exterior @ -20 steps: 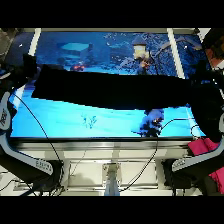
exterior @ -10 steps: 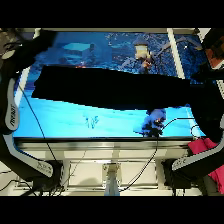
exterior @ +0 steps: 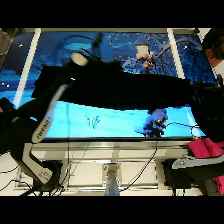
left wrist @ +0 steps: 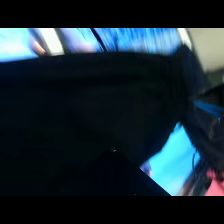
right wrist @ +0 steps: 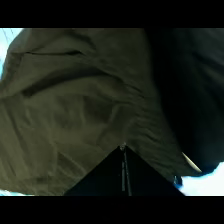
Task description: Fold the clothes and pants, and hang the long-sleeved shirts on hangers.
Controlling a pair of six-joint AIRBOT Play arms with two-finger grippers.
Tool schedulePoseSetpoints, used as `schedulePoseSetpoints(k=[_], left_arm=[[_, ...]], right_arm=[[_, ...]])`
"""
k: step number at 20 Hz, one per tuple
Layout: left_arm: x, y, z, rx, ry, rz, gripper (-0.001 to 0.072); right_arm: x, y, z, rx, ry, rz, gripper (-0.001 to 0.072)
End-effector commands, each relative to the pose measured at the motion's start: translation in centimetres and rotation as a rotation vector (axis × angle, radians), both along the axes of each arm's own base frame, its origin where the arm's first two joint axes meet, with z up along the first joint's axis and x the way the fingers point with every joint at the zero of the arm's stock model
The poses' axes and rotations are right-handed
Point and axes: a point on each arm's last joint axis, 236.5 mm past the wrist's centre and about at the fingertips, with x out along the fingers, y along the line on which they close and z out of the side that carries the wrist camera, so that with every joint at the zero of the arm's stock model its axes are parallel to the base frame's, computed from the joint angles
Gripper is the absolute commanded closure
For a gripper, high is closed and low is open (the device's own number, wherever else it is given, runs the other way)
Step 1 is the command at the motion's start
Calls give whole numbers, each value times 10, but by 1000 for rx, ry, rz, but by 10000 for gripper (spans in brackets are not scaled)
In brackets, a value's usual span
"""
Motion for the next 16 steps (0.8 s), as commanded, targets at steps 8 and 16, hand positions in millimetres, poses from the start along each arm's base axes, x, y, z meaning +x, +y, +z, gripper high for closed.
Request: schedulePoseSetpoints(k=[8,16], left_arm=[[-57,-70,-138,88,363,54,704],[-49,-66,-169,80,467,158,705]], right_arm=[[-53,14,-14,12,58,-151,36],[-36,-1,-29,4,69,-274,21]])
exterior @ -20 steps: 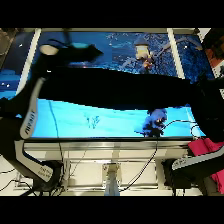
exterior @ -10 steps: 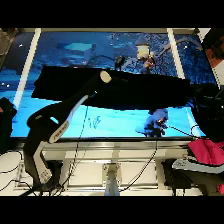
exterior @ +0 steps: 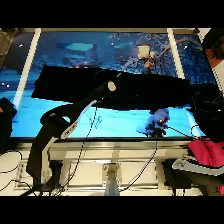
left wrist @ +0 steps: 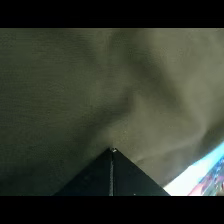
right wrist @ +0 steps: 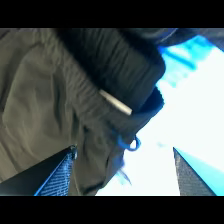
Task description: Fold the clothes and pants, and hang the long-sleeved shirts on hangers.
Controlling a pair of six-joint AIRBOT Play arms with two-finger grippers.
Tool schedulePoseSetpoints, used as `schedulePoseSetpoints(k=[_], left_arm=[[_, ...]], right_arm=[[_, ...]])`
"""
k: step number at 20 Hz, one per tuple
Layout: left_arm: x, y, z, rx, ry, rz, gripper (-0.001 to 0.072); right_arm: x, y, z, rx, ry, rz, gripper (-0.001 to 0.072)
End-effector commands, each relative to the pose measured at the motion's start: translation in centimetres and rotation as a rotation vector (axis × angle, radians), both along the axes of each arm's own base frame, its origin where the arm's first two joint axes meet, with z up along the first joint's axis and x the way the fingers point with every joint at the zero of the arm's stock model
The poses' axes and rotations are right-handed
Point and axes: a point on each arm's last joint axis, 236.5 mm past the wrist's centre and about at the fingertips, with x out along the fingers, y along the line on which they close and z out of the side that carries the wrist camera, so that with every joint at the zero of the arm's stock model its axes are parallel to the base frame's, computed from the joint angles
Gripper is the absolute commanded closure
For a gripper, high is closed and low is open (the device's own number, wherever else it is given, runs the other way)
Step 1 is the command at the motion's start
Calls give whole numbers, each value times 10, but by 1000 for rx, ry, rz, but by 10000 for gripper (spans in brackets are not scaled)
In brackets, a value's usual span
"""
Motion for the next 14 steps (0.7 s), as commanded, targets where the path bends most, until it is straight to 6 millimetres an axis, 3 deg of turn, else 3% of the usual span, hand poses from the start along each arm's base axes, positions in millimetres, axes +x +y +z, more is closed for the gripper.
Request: schedulePoseSetpoints(k=[1,6,7,8,9,10,14], left_arm=[[1,1,-11,4,36,29,705],[-2,2,-15,8,64,35,704],[-4,3,-18,10,80,35,705],[-6,3,-20,14,87,29,705],[-8,3,-22,18,97,22,705],[-11,3,-25,23,107,16,705],[-16,4,-33,33,127,3,705]], right_arm=[[12,-2,-9,10,-7,-51,21],[46,15,-30,24,-33,-98,25],[50,16,-32,8,-35,-101,66],[54,15,-33,-11,-42,-105,183],[55,14,-32,-17,-46,-111,386],[56,13,-32,-16,-48,-115,698],[65,6,-15,-33,-97,-148,696]])
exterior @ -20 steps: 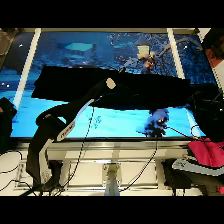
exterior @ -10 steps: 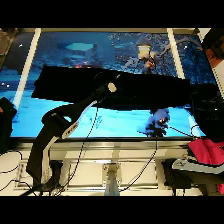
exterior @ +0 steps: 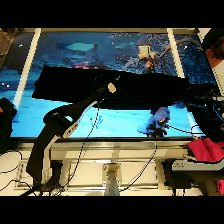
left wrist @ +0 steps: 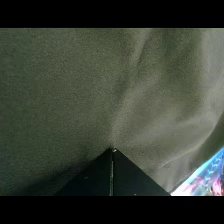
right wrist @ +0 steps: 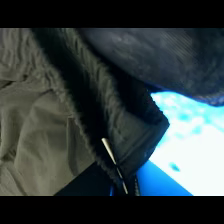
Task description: Fold the clothes and pants, and hang the long-sleeved shirts on hangers.
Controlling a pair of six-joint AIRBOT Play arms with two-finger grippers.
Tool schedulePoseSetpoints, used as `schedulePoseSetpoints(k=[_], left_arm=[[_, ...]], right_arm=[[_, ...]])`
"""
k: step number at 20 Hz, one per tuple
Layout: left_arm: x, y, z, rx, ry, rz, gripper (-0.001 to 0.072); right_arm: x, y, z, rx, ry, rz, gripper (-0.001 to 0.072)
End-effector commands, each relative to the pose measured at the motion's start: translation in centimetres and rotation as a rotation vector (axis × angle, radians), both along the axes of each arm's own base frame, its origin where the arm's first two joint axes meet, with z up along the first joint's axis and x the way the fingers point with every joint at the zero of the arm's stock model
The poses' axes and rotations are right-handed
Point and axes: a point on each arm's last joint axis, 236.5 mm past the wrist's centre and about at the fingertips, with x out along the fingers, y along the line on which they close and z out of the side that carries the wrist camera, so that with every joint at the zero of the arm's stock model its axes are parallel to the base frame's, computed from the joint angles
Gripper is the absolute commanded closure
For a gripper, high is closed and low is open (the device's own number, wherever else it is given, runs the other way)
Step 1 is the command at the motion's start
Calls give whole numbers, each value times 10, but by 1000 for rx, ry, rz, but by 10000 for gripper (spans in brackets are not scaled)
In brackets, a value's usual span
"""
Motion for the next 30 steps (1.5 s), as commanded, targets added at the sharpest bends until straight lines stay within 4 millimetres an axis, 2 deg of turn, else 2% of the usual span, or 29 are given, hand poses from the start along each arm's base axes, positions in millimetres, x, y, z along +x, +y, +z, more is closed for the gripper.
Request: schedulePoseSetpoints(k=[1,4,6,8,9,12,15,17,19,20,21,22,23,24,26,27,28,29,30], left_arm=[[-6,2,-8,18,18,-20,705],[-5,2,-5,18,-14,-43,706],[2,3,16,2,-79,-66,707],[18,13,51,-7,-163,-66,707],[28,24,71,5,-218,-62,707],[65,73,145,46,-401,-20,707],[91,127,219,50,-535,62,706],[102,162,250,74,-598,109,705],[108,186,266,80,-618,147,705],[111,195,268,85,-616,159,705],[113,203,267,92,-607,166,704],[114,208,264,100,-595,167,703],[114,213,261,106,-583,166,703],[114,217,259,116,-585,155,703],[115,221,259,134,-613,130,703],[115,221,261,136,-620,126,703],[114,221,263,140,-634,118,703],[113,221,266,146,-654,105,703],[112,222,270,154,-676,89,703]], right_arm=[[15,-9,21,-34,-63,-29,696],[37,-2,65,-57,-149,50,699],[57,21,100,-78,-216,164,700],[79,58,136,-110,-287,277,700],[87,80,148,-136,-311,339,701],[99,171,166,-160,-364,545,702],[87,292,157,-137,-389,792,702],[62,371,137,-119,-381,972,702],[30,435,105,-81,-325,1119,700],[19,457,86,-69,-289,1153,694],[14,470,73,-77,-281,1172,621],[12,477,66,-89,-282,1177,410],[15,480,67,-96,-296,1164,157],[22,478,75,-93,-307,1146,75],[35,465,102,-92,-328,1157,112],[43,449,117,-118,-330,1180,267],[51,428,131,-158,-329,1201,533],[62,401,143,-208,-320,1205,693],[72,372,152,-249,-308,1192,697]])
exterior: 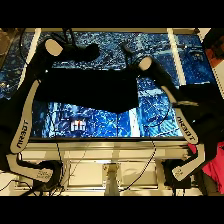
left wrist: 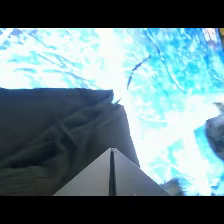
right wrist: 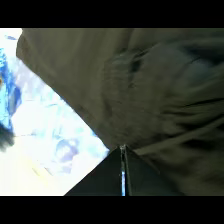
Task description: Fold the clothes and pants, and hang the long-sleeved shirts on hangers.
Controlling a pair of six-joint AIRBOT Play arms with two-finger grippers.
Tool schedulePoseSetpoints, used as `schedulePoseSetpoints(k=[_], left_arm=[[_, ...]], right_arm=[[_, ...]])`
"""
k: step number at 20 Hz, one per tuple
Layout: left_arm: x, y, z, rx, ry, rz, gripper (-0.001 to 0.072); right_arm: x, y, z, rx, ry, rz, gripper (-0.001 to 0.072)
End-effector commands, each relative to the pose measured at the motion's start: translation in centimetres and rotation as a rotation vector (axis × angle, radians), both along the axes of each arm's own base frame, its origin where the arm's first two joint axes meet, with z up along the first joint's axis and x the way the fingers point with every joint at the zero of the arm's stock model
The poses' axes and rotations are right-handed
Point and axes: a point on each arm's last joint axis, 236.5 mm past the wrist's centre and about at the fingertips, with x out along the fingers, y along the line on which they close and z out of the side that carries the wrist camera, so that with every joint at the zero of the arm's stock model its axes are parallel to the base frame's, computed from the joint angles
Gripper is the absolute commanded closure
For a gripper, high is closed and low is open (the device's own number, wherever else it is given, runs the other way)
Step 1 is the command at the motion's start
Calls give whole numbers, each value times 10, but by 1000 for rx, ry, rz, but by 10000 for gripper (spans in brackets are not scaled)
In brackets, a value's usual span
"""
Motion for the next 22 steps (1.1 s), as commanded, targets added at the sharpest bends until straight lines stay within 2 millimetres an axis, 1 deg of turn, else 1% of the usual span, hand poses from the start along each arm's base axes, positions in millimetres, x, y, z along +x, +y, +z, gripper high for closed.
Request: schedulePoseSetpoints(k=[1,2,3,4,5,6,7,8,9,10,11,12,13,14,15,16,17,19,22], left_arm=[[-3,8,10,49,-61,-40,704],[-6,15,13,64,-62,-49,704],[-10,25,14,93,-57,-58,704],[-14,40,13,135,-47,-57,704],[-18,56,14,172,-38,-49,704],[-21,73,17,206,-34,-33,704],[-23,88,23,222,-35,-16,704],[-24,100,30,230,-47,-4,704],[-25,110,39,234,-65,13,704],[-26,117,46,233,-78,28,704],[-27,122,52,233,-88,39,704],[-28,125,55,240,-96,35,704],[-31,125,55,252,-101,21,704],[-34,124,53,256,-90,12,704],[-37,124,50,260,-76,3,704],[-39,123,48,261,-66,-5,704],[-41,122,47,263,-59,-11,704],[-42,121,46,263,-52,-17,704],[-44,121,45,263,-45,-22,703]], right_arm=[[19,-84,26,-135,-12,-10,698],[20,-115,26,-155,17,-37,698],[15,-141,23,-170,45,-40,699],[9,-163,19,-177,71,-59,699],[1,-181,14,-178,89,-77,699],[-11,-197,6,-170,111,-99,699],[-26,-209,-5,-147,129,-126,699],[-42,-215,-18,-110,155,-158,700],[-62,-212,-32,-38,185,-184,699],[-81,-204,-45,47,205,-201,699],[-94,-198,-61,107,237,-248,697],[-100,-195,-79,146,274,-326,647],[-101,-194,-98,172,308,-413,339],[-101,-193,-113,186,351,-491,86],[-104,-188,-125,187,403,-516,67],[-108,-178,-134,190,443,-499,66],[-109,-167,-138,201,469,-479,67],[-99,-153,-148,186,468,-457,66],[-77,-134,-153,185,459,-425,67]])
